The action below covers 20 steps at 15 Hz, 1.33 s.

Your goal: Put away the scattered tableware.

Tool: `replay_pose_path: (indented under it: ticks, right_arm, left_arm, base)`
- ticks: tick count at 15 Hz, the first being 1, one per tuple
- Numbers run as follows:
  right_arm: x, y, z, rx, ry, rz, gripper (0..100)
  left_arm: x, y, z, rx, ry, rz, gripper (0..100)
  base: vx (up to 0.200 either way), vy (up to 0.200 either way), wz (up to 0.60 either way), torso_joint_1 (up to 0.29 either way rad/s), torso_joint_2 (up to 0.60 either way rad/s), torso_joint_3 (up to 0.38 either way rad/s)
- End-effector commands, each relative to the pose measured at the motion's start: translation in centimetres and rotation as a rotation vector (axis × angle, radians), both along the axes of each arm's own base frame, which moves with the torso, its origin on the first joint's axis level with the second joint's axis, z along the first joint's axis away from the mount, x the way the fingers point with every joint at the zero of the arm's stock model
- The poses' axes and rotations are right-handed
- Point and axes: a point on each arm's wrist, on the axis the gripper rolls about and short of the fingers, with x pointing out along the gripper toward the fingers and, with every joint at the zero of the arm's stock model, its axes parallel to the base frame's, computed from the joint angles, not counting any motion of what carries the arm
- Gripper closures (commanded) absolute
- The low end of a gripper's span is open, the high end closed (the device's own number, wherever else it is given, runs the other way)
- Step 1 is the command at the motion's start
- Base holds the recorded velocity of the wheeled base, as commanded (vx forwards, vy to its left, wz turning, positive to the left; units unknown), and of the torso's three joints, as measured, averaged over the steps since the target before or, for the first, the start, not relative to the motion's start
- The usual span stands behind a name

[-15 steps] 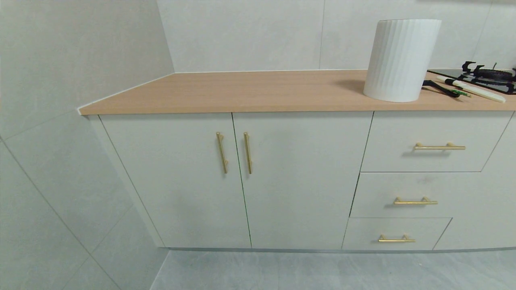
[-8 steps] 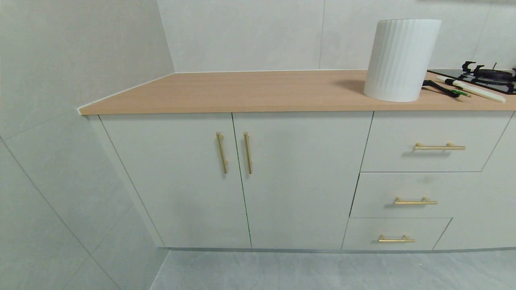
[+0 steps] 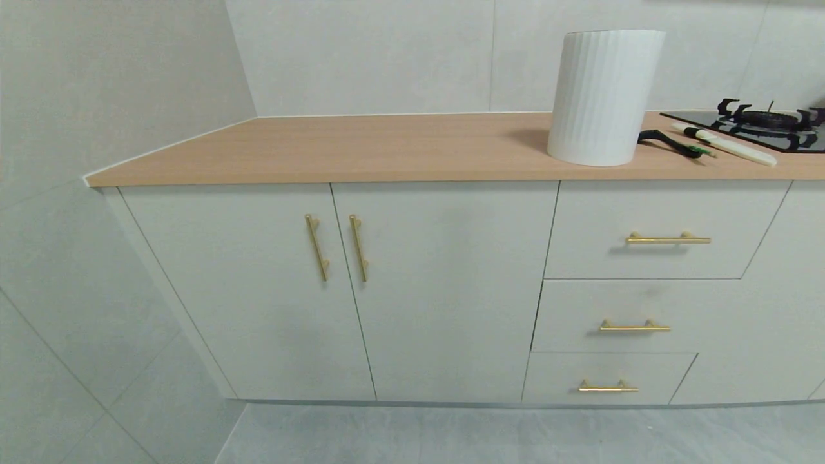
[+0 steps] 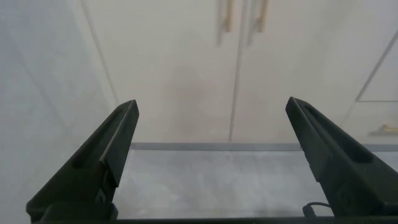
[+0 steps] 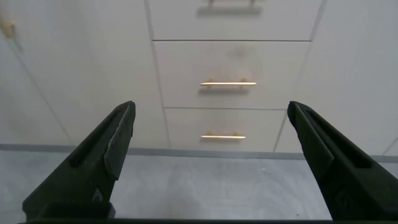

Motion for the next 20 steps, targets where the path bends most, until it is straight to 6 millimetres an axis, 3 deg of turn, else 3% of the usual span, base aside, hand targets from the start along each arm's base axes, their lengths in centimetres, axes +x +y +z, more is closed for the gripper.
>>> replay_pose_path:
  ticks: [1,6,8,20]
  right_arm:
    - [0.01,0.00,0.00,-0.001,0.002,0.000,0]
    - [0.01,0.00,0.00,-0.001,0.002,0.000,0]
    - [0.01,0.00,0.00,-0.001,0.002,0.000,0]
    - [0.01,0.00,0.00,-0.001,0.002,-0.001,0]
  left_arm:
    - [0.00,0.00,0.05,0.000,-0.001,0.000,0]
    - [0.00,0.00,0.05,-0.002,-0.001,0.001,0]
    - [-0.01,0.00,0.04,-0.002,-0.002,0.000,0]
    - [0.00,0.00,0.05,-0.002,-0.001,0.000,0]
  base:
    - [0.000,-0.200,0.00,0.007,0.00,0.002]
    - [0.000,-0.200,-0.12,0.004,0.00,0.000]
    - [0.000,0.000,-0.60,0.005,0.00,0.002]
    - [0.000,0.000,0.00,0.000,0.00,0.000]
